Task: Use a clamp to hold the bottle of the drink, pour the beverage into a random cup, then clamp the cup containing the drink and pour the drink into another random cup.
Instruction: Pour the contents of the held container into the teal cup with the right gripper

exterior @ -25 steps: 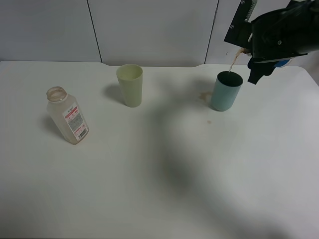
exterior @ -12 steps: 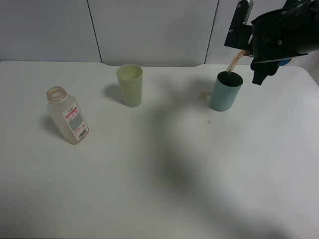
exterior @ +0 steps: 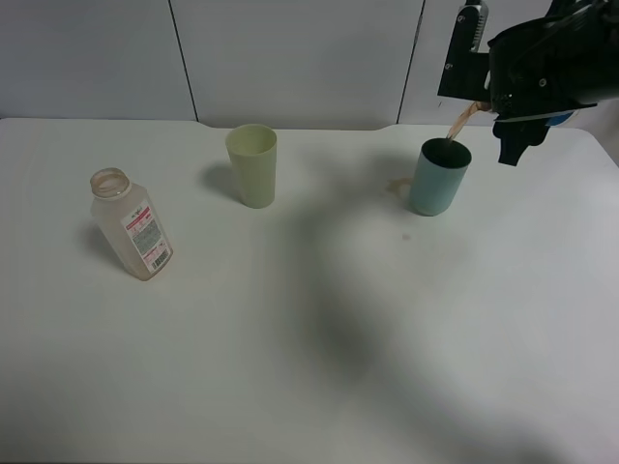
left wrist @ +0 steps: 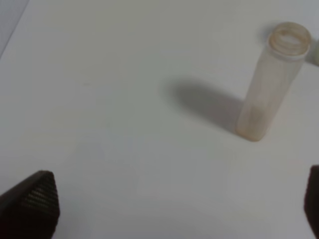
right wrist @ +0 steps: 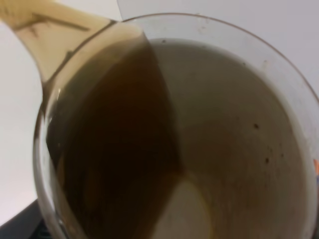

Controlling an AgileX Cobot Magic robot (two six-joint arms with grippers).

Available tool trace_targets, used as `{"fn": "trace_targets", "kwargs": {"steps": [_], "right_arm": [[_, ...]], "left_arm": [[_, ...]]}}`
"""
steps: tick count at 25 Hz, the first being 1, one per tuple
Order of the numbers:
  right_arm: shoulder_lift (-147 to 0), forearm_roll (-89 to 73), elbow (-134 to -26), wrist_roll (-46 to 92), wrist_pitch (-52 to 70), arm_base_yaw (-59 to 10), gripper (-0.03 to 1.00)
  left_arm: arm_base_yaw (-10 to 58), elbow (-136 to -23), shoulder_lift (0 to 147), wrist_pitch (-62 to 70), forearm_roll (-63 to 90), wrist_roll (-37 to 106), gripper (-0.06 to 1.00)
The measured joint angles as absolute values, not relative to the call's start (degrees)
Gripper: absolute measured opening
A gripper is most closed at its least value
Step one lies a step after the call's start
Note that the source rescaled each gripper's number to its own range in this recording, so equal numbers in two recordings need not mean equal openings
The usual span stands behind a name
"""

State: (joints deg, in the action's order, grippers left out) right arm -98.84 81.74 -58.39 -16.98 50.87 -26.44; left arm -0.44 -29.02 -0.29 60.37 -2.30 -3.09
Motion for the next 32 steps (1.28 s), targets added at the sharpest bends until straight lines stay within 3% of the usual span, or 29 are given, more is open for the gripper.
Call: {"fn": "trace_targets", "kwargs": {"steps": [16,32], "right_arm": [[-98.8,81.9,-58.4,-8.3,51.9,-26.4,0.03],[-98.8,83.9,-58.4,9.0,52.3,-27.4,0.03]], "left_arm": [[-0.4,-29.0,-0.3,60.4,-2.3,-3.1,1.00],[-0.4,-29.0,-0.3,60.4,-2.3,-3.1,1.00]]}}
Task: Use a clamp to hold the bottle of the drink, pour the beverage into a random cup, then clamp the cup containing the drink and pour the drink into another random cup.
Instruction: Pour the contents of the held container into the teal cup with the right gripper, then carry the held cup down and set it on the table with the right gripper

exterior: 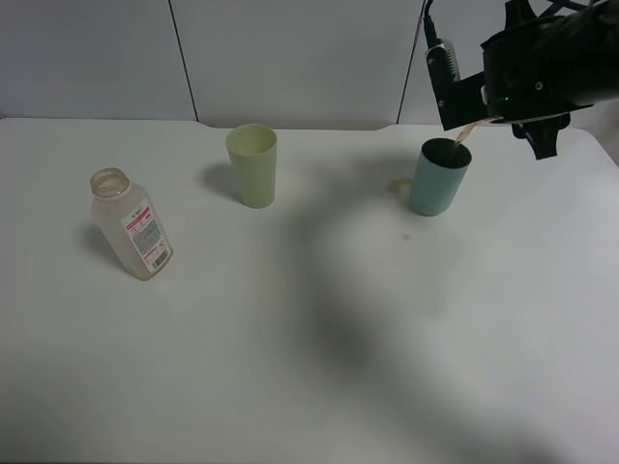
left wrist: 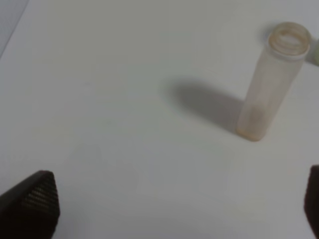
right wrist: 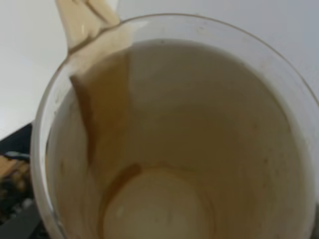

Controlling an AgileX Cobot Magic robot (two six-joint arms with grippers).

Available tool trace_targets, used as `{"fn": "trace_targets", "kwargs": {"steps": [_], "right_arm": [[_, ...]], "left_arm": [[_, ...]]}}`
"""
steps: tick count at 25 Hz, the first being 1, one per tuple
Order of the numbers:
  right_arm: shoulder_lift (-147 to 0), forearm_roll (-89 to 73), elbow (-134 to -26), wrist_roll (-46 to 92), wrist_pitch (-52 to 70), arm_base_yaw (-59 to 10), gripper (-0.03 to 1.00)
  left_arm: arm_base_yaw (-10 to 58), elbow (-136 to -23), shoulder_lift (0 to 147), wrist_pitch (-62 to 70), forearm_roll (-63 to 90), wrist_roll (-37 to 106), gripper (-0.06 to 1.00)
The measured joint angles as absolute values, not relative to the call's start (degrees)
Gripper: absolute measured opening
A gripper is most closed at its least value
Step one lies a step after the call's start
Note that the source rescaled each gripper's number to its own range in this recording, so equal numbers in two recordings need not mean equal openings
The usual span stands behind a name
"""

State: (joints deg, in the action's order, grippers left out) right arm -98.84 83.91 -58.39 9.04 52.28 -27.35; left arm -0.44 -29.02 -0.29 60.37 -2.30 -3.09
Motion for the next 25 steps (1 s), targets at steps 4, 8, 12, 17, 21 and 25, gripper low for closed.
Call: {"fn": "trace_targets", "kwargs": {"steps": [4,8,12,17,21,25], "right_arm": [[-98.8,86.8,-58.4,9.5,52.3,-28.2,0.03],[-98.8,91.1,-58.4,9.6,52.2,-29.5,0.03],[-98.8,92.7,-58.4,9.6,52.2,-29.8,0.03],[-98.8,91.8,-58.4,9.4,53.5,-29.8,0.03],[-98.8,84.8,-58.4,3.6,53.7,-29.8,0.03],[-98.8,77.3,-58.4,-7.0,53.2,-29.8,0.03]], "left_arm": [[-0.4,-29.0,-0.3,60.4,-2.3,-3.1,1.00],[-0.4,-29.0,-0.3,60.4,-2.3,-3.0,1.00],[-0.4,-29.0,-0.3,60.4,-2.3,-3.0,1.00],[-0.4,-29.0,-0.3,60.4,-2.3,-3.0,1.00],[-0.4,-29.0,-0.3,60.4,-2.3,-3.0,1.00],[-0.4,-29.0,-0.3,60.4,-2.3,-3.0,1.00]]}}
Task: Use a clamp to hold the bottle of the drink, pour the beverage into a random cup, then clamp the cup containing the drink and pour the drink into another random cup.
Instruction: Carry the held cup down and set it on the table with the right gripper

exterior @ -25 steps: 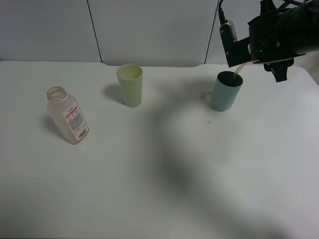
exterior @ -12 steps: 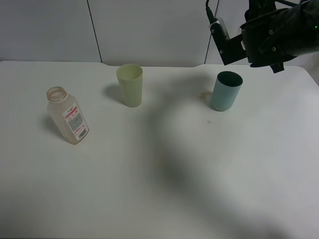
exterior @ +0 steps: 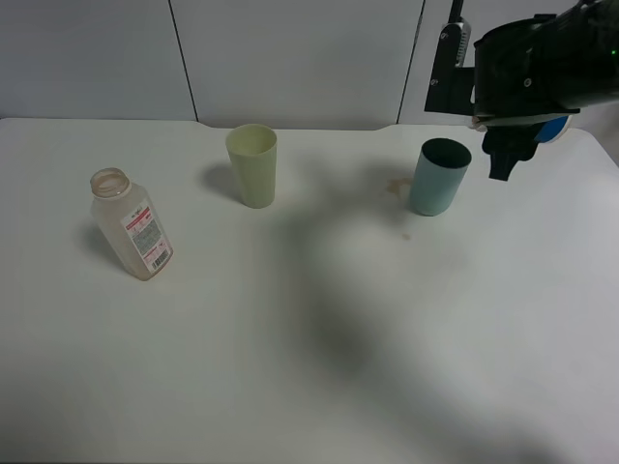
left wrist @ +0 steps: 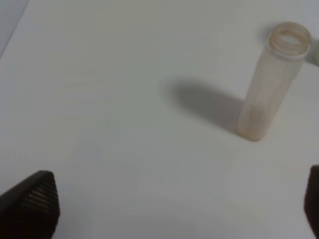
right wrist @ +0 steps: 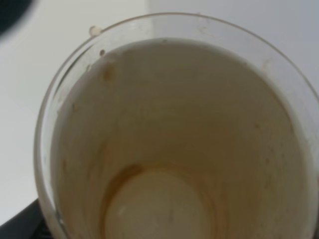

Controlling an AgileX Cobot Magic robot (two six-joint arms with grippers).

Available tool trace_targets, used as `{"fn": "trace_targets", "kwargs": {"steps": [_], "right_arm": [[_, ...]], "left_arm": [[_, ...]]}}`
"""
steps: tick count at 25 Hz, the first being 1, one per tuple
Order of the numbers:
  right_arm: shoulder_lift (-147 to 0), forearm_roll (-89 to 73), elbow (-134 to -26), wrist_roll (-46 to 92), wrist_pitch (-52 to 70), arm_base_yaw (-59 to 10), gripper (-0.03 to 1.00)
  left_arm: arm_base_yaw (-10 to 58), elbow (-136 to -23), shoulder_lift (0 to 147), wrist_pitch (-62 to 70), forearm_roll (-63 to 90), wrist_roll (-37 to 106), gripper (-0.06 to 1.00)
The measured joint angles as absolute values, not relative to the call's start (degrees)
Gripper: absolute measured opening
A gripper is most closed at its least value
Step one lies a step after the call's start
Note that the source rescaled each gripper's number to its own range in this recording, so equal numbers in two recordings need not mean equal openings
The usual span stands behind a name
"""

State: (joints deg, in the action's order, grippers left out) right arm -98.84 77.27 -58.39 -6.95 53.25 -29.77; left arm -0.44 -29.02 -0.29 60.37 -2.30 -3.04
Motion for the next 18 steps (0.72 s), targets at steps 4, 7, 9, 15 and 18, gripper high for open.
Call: {"fn": "trace_targets", "kwargs": {"steps": [4,7,9,15,18], "right_arm": [[-98.5,68.3,-58.4,-24.6,52.3,-31.3,0.03],[-96.0,64.8,-58.4,-34.0,52.2,-33.8,0.03],[-92.8,63.0,-58.4,-37.9,51.7,-36.2,0.03],[-82.9,53.7,-58.4,-40.2,44.1,-43.2,0.03],[-78.3,44.4,-58.4,-38.8,34.8,-45.7,0.03]], "left_arm": [[-0.4,-29.0,-0.3,60.4,-2.3,-3.0,1.00],[-0.4,-29.0,-0.3,60.4,-2.3,-3.0,1.00],[-0.4,-29.0,-0.3,60.4,-2.3,-3.0,1.00],[-0.4,-29.0,-0.3,60.4,-2.3,-3.0,1.00],[-0.4,-29.0,-0.3,60.4,-2.3,-3.0,1.00]]}}
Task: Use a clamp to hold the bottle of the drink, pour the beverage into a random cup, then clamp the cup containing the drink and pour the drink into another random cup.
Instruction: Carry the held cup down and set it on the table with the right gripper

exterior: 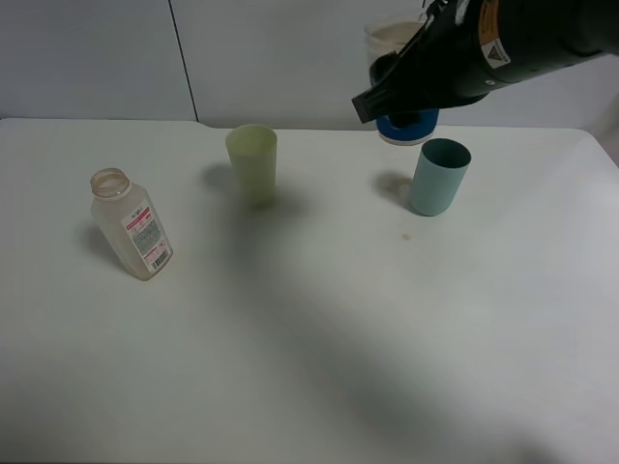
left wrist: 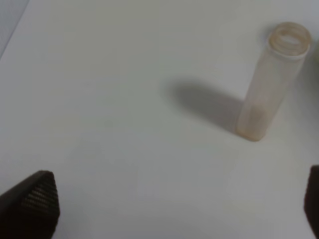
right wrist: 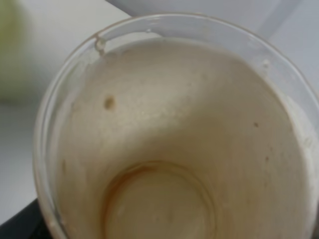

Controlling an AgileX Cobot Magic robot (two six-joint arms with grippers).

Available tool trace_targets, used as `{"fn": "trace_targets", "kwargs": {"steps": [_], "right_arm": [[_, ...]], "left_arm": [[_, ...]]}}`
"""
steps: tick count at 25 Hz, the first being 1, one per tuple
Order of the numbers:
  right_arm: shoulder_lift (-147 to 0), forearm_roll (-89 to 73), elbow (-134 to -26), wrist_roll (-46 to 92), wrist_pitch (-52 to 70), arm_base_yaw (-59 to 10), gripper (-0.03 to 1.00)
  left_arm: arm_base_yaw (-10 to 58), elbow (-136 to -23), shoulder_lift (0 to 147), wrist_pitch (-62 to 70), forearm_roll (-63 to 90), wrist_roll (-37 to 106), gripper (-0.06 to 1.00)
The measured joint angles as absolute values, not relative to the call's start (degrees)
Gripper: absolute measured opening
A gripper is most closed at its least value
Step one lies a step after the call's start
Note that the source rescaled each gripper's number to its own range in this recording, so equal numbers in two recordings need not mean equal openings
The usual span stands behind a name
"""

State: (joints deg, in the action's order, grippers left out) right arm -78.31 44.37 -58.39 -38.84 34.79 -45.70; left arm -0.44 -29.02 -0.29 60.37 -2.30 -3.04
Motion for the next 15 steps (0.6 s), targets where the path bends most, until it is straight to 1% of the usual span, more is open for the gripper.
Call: {"fn": "trace_targets", "kwargs": {"steps": [4,7,8,9,10,11,13,14,15], "right_arm": [[-77.5,38.0,-57.7,-33.9,29.0,-46.0,0.03],[-77.5,33.1,-53.7,-26.4,23.4,-45.7,0.03],[-77.4,29.4,-49.2,-21.9,16.1,-44.5,0.03],[-77.4,27.9,-46.8,-20.4,11.8,-43.5,0.03],[-77.5,26.8,-44.7,-19.5,8.3,-42.7,0.03],[-77.5,26.8,-44.7,-19.5,8.3,-42.7,0.03],[-78.0,25.5,-40.0,-18.2,0.8,-40.8,0.03],[-79.0,25.0,-36.3,-17.8,-5.3,-38.6,0.03],[-79.8,25.0,-34.5,-17.6,-7.7,-37.6,0.03]], "left_arm": [[-0.4,-29.0,-0.3,60.4,-2.3,-3.0,1.00],[-0.4,-29.0,-0.3,60.4,-2.3,-3.0,1.00],[-0.4,-29.0,-0.3,60.4,-2.3,-3.0,1.00],[-0.4,-29.0,-0.3,60.4,-2.3,-3.0,1.00],[-0.4,-29.0,-0.3,60.4,-2.3,-3.0,1.00],[-0.4,-29.0,-0.3,60.4,-2.3,-3.0,1.00],[-0.4,-29.0,-0.3,60.4,-2.3,-3.0,1.00],[-0.4,-29.0,-0.3,60.4,-2.3,-3.0,1.00],[-0.4,-29.0,-0.3,60.4,-2.3,-3.0,1.00]]}}
